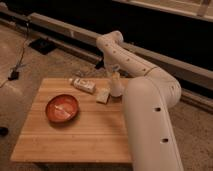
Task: Place the ceramic cup over the eraser
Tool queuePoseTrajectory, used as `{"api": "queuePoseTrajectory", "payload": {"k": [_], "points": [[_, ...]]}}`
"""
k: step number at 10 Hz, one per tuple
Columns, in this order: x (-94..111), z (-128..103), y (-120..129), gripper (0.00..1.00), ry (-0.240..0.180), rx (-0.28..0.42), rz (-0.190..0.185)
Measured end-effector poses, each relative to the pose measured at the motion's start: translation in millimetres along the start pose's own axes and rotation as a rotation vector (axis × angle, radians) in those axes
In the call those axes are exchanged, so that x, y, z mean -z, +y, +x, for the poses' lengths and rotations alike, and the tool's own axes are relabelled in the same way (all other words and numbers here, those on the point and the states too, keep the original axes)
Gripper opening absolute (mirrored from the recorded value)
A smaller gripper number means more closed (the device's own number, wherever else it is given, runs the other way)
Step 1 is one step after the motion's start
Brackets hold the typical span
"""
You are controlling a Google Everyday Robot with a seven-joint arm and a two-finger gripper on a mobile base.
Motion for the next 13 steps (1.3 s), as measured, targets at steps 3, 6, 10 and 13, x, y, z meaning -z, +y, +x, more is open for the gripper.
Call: {"api": "queuePoseTrajectory", "payload": {"k": [3, 6, 10, 13], "points": [[-3, 17, 7, 0.68, -0.029, -0.046, -0.016], [-16, 45, 18, 0.8, -0.07, -0.098, -0.057], [-35, 53, 18, 0.78, -0.117, -0.111, -0.101], [-20, 25, 15, 0.48, -0.112, -0.07, -0.103]]}}
